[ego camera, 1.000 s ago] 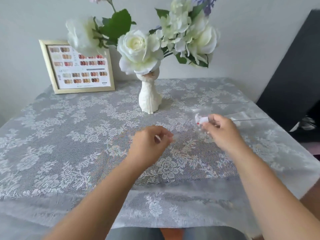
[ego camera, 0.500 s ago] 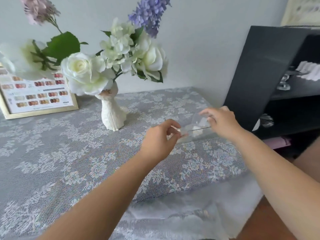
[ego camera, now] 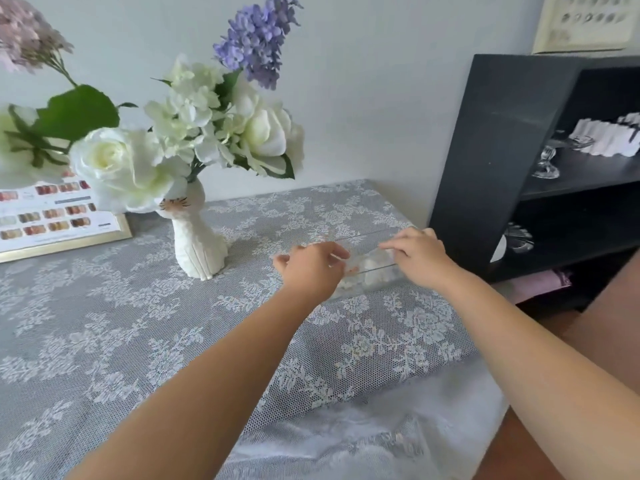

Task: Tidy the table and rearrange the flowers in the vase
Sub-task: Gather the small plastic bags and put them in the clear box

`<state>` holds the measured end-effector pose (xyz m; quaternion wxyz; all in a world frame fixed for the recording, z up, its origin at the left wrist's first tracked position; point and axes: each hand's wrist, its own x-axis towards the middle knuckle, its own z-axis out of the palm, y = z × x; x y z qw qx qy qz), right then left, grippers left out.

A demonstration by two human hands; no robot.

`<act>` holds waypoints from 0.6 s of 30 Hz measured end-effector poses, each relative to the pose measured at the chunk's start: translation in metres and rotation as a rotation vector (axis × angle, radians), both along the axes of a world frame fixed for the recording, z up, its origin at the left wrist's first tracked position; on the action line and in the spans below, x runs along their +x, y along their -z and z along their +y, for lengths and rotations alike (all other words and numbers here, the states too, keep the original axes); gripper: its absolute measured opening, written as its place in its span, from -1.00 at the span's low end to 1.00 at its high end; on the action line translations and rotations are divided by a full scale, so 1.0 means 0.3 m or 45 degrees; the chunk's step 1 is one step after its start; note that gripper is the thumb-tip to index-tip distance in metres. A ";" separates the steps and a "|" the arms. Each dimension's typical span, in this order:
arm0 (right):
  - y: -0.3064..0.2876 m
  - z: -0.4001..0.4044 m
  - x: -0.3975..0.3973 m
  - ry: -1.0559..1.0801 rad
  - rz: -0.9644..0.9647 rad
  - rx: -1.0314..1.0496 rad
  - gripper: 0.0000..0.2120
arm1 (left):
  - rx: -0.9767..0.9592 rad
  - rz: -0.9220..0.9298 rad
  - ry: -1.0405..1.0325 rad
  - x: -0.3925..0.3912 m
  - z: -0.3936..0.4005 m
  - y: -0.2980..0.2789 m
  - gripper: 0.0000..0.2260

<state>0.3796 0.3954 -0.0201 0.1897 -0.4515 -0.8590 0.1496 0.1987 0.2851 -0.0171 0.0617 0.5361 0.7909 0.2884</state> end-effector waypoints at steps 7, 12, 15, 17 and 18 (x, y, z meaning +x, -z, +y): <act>0.046 -0.010 0.026 0.049 0.163 0.150 -0.73 | 0.040 -0.003 -0.010 -0.035 -0.033 0.029 -0.76; 0.081 -0.031 0.036 0.144 0.427 -0.026 -0.63 | 0.160 -0.281 0.021 -0.064 -0.100 0.067 -0.50; 0.090 -0.041 0.032 0.193 0.585 -0.336 -0.53 | 0.054 -0.617 0.069 -0.040 -0.125 0.087 -0.26; 0.095 -0.042 0.031 0.200 0.674 -0.436 -0.52 | 0.014 -0.709 0.124 -0.020 -0.130 0.090 -0.19; 0.096 -0.042 0.033 0.201 0.710 -0.461 -0.52 | 0.002 -0.719 0.141 -0.012 -0.130 0.087 -0.18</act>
